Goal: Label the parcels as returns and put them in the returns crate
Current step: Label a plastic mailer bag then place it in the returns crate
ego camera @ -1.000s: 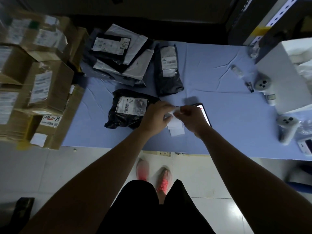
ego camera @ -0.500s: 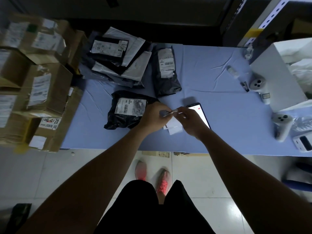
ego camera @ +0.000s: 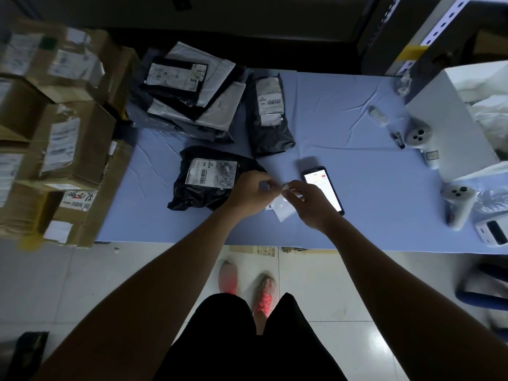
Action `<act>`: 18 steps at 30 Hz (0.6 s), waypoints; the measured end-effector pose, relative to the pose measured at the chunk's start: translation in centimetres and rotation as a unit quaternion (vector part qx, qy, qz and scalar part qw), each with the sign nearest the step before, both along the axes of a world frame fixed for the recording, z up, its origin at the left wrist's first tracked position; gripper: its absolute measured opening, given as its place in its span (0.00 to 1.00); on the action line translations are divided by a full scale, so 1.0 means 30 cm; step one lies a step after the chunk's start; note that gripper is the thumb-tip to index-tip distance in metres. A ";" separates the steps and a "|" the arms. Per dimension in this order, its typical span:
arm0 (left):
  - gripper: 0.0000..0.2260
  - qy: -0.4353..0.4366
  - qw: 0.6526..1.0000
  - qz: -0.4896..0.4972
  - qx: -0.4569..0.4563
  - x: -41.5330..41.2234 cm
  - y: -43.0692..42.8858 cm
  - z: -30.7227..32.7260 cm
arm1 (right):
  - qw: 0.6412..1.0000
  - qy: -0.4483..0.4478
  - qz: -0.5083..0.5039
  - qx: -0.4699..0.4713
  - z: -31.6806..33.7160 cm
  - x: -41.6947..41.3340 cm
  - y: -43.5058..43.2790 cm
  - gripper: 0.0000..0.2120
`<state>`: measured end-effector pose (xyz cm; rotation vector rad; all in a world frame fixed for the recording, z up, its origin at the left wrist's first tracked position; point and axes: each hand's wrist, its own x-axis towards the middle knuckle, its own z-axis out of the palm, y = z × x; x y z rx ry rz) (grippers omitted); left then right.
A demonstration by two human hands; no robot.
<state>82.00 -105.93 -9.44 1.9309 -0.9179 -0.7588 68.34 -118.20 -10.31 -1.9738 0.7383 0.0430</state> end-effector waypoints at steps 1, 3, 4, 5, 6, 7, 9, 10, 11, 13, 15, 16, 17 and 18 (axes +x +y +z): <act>0.09 -0.004 1.000 -0.012 -0.006 -0.001 0.002 0.002 | 1.000 0.001 0.003 0.000 -0.001 0.000 0.001 0.11; 0.11 -0.026 0.999 -0.042 -0.018 0.000 0.004 0.000 | 1.000 0.002 0.009 0.005 0.004 0.001 0.005 0.12; 0.11 -0.032 0.998 -0.049 -0.017 0.002 0.005 -0.002 | 1.000 0.001 0.008 0.008 0.007 0.001 0.006 0.12; 0.12 -0.035 0.998 -0.051 -0.015 0.005 0.005 -0.005 | 1.000 -0.001 0.007 0.009 0.009 0.001 0.006 0.11; 0.12 -0.037 0.998 -0.051 -0.015 0.008 0.002 -0.006 | 1.000 -0.003 0.007 0.009 0.014 0.000 0.006 0.10; 0.13 -0.036 0.998 -0.050 -0.014 0.009 0.000 -0.008 | 1.000 -0.004 0.007 0.009 0.017 0.000 0.005 0.10; 0.14 -0.030 0.998 -0.051 -0.008 0.010 -0.003 -0.008 | 1.000 -0.001 0.010 0.006 0.015 0.001 0.000 0.11; 0.14 -0.021 0.999 -0.050 -0.003 0.011 -0.005 -0.010 | 1.000 0.003 0.010 0.002 0.014 0.001 -0.003 0.12; 0.15 -0.009 0.999 -0.045 -0.002 0.012 -0.006 -0.008 | 1.000 0.004 0.010 -0.001 0.013 0.001 -0.005 0.12; 0.16 0.006 0.999 -0.035 0.000 0.014 -0.010 -0.008 | 1.000 0.001 0.010 -0.004 0.010 -0.001 -0.010 0.12; 0.17 0.012 1.000 -0.028 0.003 0.013 -0.015 -0.005 | 1.000 0.000 0.014 -0.006 0.006 -0.002 -0.011 0.11; 0.16 0.019 1.000 -0.022 0.003 0.011 -0.015 -0.002 | 1.000 0.003 0.017 -0.006 0.006 -0.002 -0.012 0.11; 0.16 0.027 1.000 -0.013 -0.001 0.008 -0.018 -0.002 | 1.000 0.006 0.019 -0.008 0.005 -0.002 -0.013 0.11; 0.15 0.031 0.999 0.005 -0.003 0.007 -0.020 -0.004 | 1.000 0.008 0.019 -0.011 0.004 -0.001 -0.015 0.12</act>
